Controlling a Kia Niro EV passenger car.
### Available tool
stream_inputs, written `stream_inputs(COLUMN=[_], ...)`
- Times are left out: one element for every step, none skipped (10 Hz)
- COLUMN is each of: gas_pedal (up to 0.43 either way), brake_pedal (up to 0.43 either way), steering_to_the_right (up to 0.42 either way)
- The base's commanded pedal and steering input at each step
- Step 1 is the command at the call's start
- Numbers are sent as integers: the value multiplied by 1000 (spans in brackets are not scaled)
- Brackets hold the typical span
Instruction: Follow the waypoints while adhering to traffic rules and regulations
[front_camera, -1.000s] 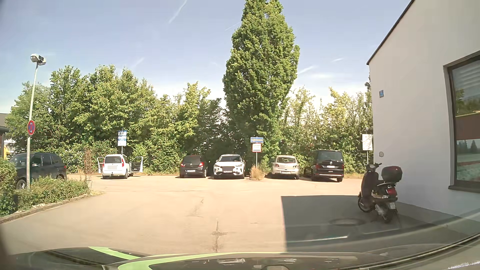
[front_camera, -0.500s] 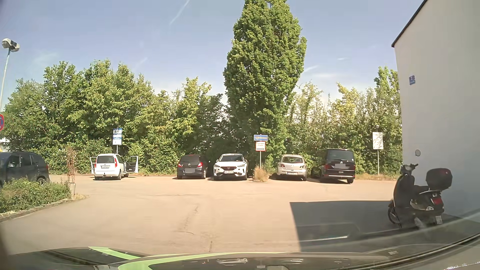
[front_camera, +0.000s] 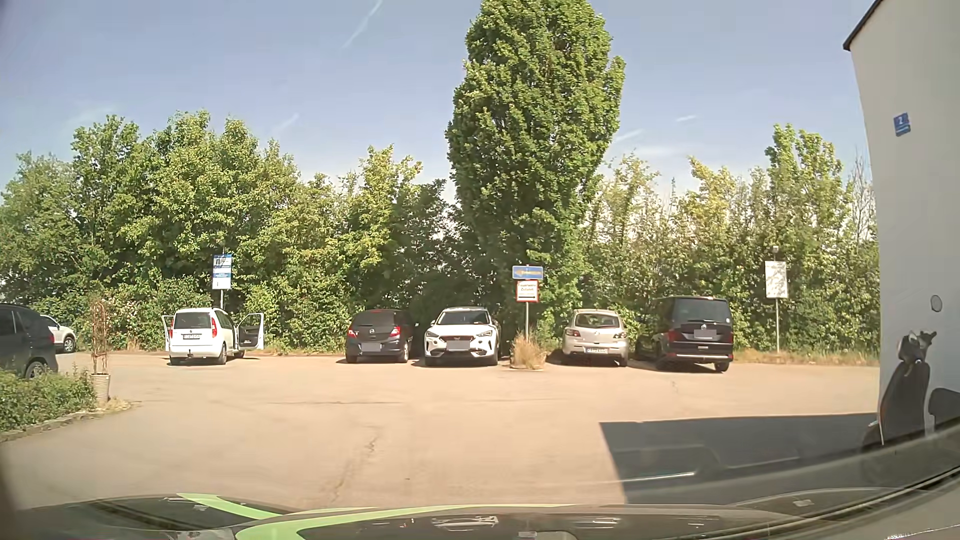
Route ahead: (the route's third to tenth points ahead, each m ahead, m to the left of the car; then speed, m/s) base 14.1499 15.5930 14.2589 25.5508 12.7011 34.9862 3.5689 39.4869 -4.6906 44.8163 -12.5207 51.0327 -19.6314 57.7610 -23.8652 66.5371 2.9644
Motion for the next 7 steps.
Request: stream_inputs(gas_pedal=[0,0,0,0,0,0,0], brake_pedal=[43,116,159,165,177,201,213], steering_to_the_right=[-19,-19,-19,-19,-19,-19,-19])
